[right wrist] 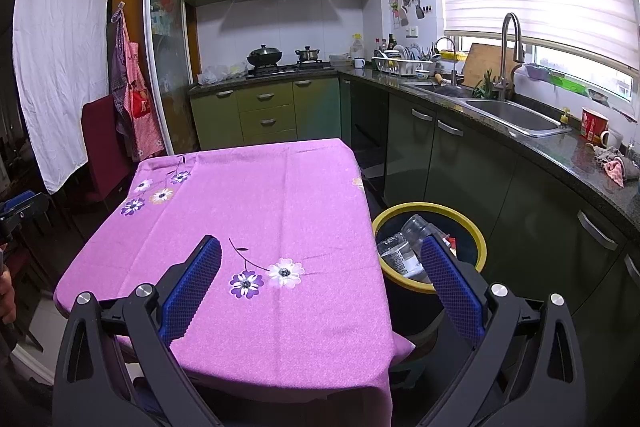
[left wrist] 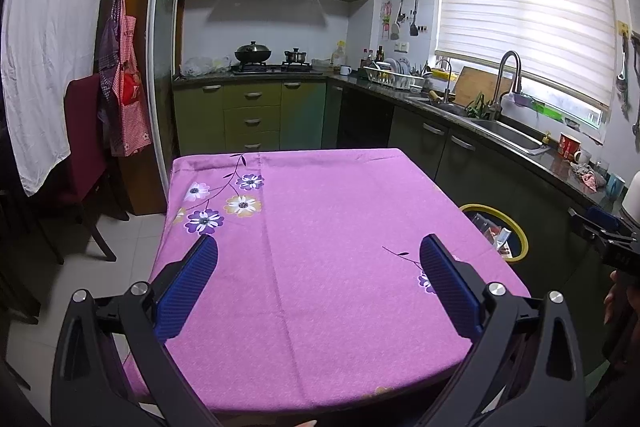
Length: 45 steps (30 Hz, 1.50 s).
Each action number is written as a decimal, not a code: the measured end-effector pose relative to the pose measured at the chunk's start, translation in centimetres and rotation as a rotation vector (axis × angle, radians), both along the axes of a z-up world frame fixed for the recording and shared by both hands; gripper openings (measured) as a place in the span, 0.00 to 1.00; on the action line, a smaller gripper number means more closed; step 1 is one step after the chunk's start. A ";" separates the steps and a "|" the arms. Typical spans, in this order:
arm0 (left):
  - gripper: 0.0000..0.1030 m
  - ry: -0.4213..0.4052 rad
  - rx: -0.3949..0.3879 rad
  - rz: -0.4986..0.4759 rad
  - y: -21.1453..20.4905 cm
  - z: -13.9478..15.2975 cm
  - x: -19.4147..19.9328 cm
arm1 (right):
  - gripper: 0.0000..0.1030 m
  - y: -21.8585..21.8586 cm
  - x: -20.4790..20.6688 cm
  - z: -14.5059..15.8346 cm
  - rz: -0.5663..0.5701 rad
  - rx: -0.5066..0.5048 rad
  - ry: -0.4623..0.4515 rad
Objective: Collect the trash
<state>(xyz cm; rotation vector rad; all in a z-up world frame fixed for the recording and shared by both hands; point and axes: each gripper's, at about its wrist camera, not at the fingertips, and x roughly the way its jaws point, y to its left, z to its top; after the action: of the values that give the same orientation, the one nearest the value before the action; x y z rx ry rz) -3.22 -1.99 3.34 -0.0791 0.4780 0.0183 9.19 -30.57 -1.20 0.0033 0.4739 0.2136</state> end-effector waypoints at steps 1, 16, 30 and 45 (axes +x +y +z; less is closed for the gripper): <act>0.94 0.000 0.000 -0.001 0.0 0.0 0.0 | 0.96 0.0 0.0 0.0 0.000 0.000 0.001; 0.94 0.006 0.007 -0.005 0.1 -0.3 0.1 | 0.96 0.1 0.2 0.0 -0.001 -0.001 0.003; 0.94 0.018 -0.004 -0.014 0.8 -0.6 0.4 | 0.96 0.2 0.3 0.0 0.000 -0.003 0.007; 0.94 0.041 -0.002 0.023 1.6 -1.2 1.0 | 0.96 0.2 0.6 -0.3 0.007 -0.007 0.017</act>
<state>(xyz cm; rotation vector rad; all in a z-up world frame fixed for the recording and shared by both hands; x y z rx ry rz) -2.26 -0.40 2.12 -0.0865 0.5177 0.0424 9.79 -30.37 -1.50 -0.0037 0.4913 0.2188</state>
